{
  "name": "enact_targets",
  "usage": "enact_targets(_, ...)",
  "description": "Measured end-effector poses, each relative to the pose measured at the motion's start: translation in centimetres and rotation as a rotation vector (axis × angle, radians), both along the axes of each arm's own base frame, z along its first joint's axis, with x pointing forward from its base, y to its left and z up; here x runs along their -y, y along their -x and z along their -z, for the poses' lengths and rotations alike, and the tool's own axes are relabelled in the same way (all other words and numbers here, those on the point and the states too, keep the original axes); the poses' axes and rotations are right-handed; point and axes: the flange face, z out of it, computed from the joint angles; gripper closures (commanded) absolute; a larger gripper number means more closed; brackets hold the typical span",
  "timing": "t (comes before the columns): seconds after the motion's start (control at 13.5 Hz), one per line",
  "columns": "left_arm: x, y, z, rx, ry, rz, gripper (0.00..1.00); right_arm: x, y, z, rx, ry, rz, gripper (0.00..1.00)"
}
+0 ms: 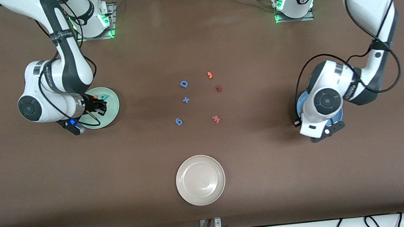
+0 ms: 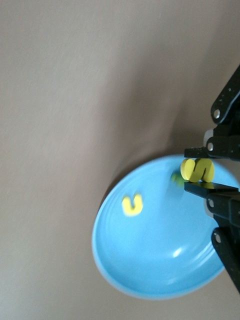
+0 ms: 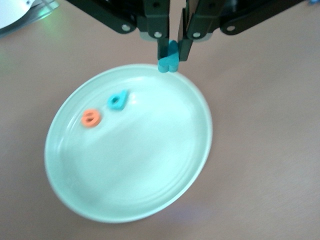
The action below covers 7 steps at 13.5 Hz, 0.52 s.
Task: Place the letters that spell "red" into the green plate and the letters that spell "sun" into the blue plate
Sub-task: 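Drop the r on the green plate while the left gripper drops s on blue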
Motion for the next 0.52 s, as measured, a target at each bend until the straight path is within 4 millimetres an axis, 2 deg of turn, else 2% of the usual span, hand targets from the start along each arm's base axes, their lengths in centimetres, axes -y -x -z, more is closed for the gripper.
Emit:
enact_targets(0.07, -1.3, -0.1, 0.2, -0.018, 0.001, 0.014, 1.0, 0.7, -0.1, 1.0, -0.003, 0.008, -0.016, 1.0)
enact_targets(0.22, -3.4, 0.1, 1.6, -0.06, 0.011, 0.041, 0.03, 2.1, -0.4, 3.1, -0.002, 0.023, -0.046, 1.0)
enact_targets(0.37, -4.8, 0.2, 3.1, -0.092, 0.02, 0.054, 0.0, 3.6, -0.5, 4.9, -0.007, 0.036, -0.062, 1.0)
enact_targets(0.52, -6.4, -0.1, 3.1, -0.097, 0.023, 0.07, 0.0, 4.3, -0.5, 6.1, -0.014, 0.05, -0.069, 1.0)
